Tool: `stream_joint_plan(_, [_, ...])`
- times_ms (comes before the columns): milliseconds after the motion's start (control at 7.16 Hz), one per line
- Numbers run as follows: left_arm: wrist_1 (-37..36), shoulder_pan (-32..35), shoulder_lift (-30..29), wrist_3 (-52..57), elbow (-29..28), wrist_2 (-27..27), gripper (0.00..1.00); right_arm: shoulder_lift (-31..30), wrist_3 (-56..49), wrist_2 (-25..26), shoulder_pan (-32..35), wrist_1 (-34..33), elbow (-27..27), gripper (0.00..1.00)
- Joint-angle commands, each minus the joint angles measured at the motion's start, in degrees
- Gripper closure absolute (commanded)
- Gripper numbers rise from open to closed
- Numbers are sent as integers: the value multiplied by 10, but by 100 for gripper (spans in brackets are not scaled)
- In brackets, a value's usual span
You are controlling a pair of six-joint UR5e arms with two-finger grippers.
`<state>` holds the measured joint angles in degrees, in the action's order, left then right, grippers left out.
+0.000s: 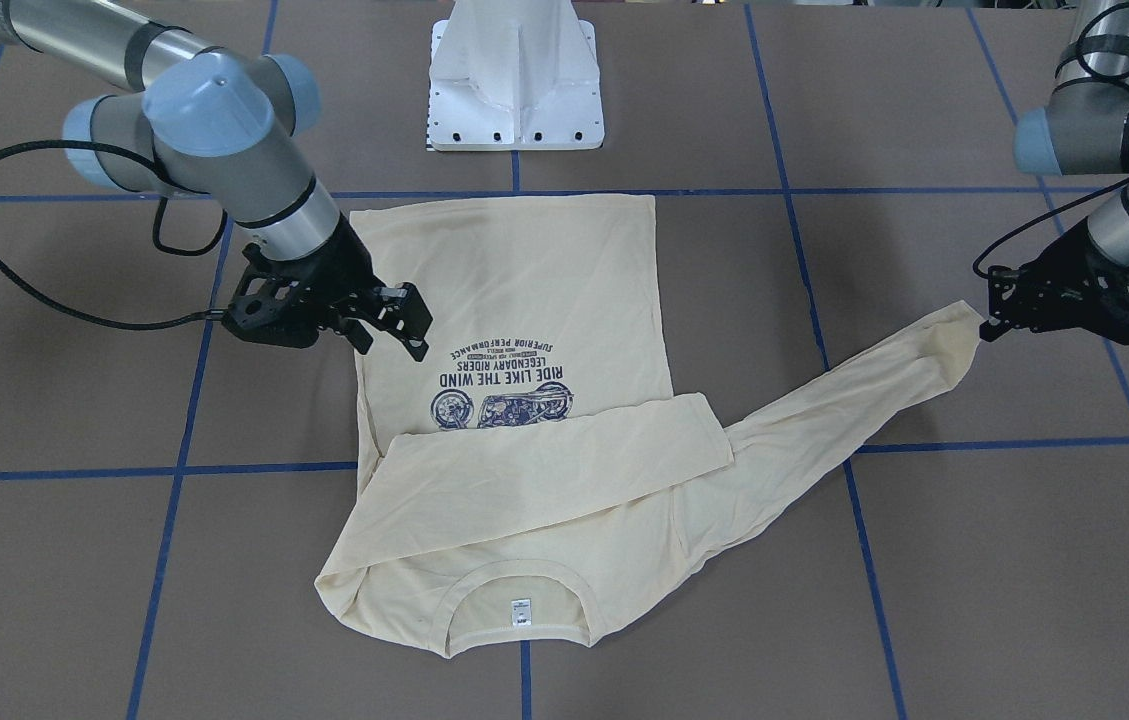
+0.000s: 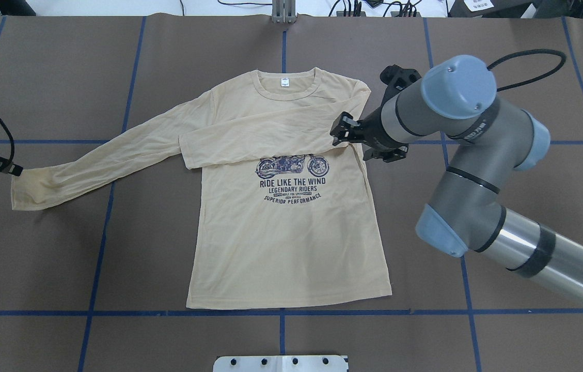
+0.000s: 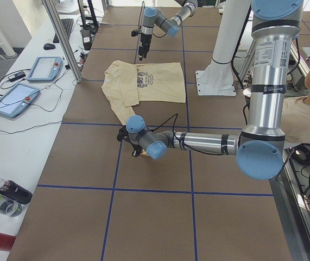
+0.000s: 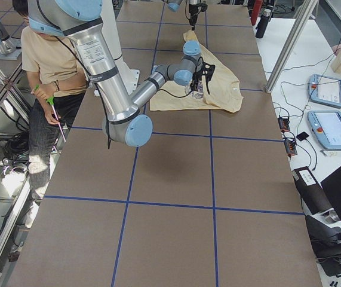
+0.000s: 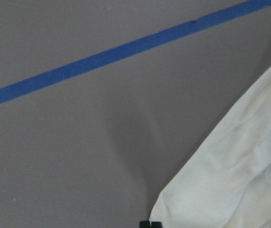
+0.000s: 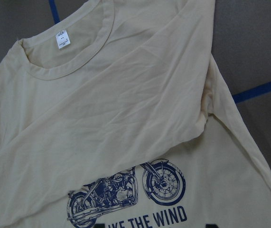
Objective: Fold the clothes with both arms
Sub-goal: 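Grasp the cuff of the other sleeve with the left gripper while the right arm withdraws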
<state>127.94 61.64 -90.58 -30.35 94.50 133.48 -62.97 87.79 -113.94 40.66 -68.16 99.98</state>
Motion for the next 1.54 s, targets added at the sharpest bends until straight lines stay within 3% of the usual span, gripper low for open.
stream_joint_plan(0, [-3,5,-86,-232,32,-39,100,-71,-52,-18,30,0,37,23])
stream_joint_plan(279, [-15,-20,-189,-402,32,-53,100,-130,-155,-21,70,7,36,23])
stream_joint_plan(419, [-29,-78,-253,-461,18,-73,100,-148,-169,-32,88,7,36,23])
stream_joint_plan(698, [-37,-157,-330,-563,0,-166,100,-189,-218,-38,116,7,36,23])
stream_joint_plan(838, [-36,-177,-361,-567,-12,-186,100,-195,-221,-37,119,7,36,23])
stream_joint_plan(1117, [-33,-194,-458,-568,-91,-228,100,-197,-221,-37,122,7,36,23])
stream_joint_plan(1396, [-30,-213,-478,-564,-113,-258,100,-196,-222,-34,122,7,33,22])
